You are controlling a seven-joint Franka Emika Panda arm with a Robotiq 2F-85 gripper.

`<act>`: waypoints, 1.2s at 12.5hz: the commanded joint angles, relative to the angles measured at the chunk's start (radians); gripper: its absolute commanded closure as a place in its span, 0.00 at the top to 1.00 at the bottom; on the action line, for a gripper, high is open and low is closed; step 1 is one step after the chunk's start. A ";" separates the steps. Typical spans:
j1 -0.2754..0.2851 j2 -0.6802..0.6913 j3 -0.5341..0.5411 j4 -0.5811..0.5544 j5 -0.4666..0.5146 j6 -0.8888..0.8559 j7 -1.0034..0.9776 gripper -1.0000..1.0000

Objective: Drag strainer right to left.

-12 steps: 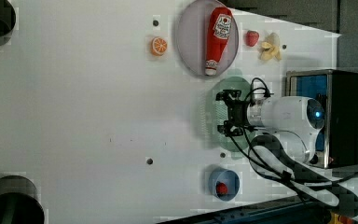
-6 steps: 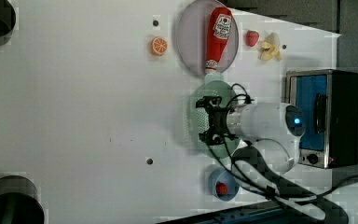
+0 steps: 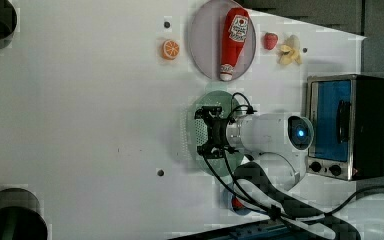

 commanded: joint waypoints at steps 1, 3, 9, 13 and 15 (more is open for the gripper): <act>0.067 0.048 -0.017 0.106 -0.018 -0.030 0.112 1.00; 0.101 0.075 -0.017 0.155 -0.017 -0.038 0.127 1.00; 0.175 0.160 -0.017 0.280 -0.016 -0.057 0.227 1.00; 0.219 0.202 -0.017 0.340 -0.015 -0.068 0.254 1.00; 0.242 0.216 -0.017 0.364 -0.015 -0.068 0.275 1.00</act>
